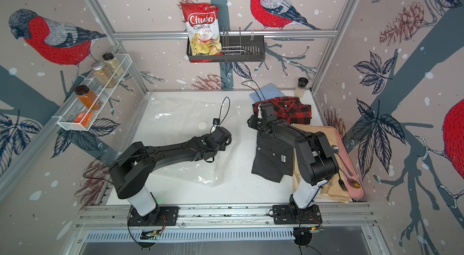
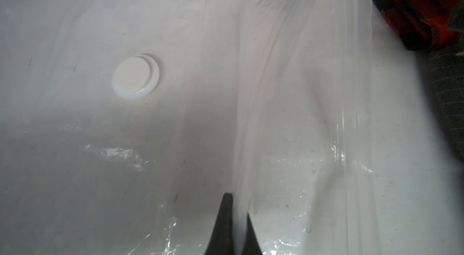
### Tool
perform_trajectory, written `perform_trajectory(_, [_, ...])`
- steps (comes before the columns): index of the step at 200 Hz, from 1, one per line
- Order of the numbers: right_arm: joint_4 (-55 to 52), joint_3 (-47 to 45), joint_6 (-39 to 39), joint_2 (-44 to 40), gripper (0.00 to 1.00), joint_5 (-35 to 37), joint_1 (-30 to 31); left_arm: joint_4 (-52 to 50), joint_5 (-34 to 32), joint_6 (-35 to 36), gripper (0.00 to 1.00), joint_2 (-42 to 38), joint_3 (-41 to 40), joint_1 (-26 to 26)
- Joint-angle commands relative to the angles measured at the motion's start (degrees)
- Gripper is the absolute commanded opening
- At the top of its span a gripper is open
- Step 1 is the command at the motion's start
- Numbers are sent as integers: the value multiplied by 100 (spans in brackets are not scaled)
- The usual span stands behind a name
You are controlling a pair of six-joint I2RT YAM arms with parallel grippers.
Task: Place the folded shirt into the vacuum bag
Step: Open the vacuum bag at the center of the board, then pick up the shirt from the center of the board.
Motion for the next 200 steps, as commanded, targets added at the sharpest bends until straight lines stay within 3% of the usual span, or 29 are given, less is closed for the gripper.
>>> perform_trajectory(1, [-459, -97, -316, -140, 44, 751, -88, -103, 99, 125, 0, -13, 83, 1])
perform_trajectory(64, [-1043, 358, -570, 396, 44, 1589, 100, -215, 389, 351, 0, 104, 297, 53])
perform_trajectory(110, [-1415, 675, -537, 618, 46, 2315, 400, -65, 1250, 543, 0, 364, 419, 75])
perform_trajectory(185, [-1595, 817, -484, 810, 49, 2436, 532, 190, 1988, 501, 0, 403, 271, 192])
perform_trajectory(200, [-1624, 803, -442, 914, 55, 2427, 585, 225, 2056, 478, 0, 370, 253, 211])
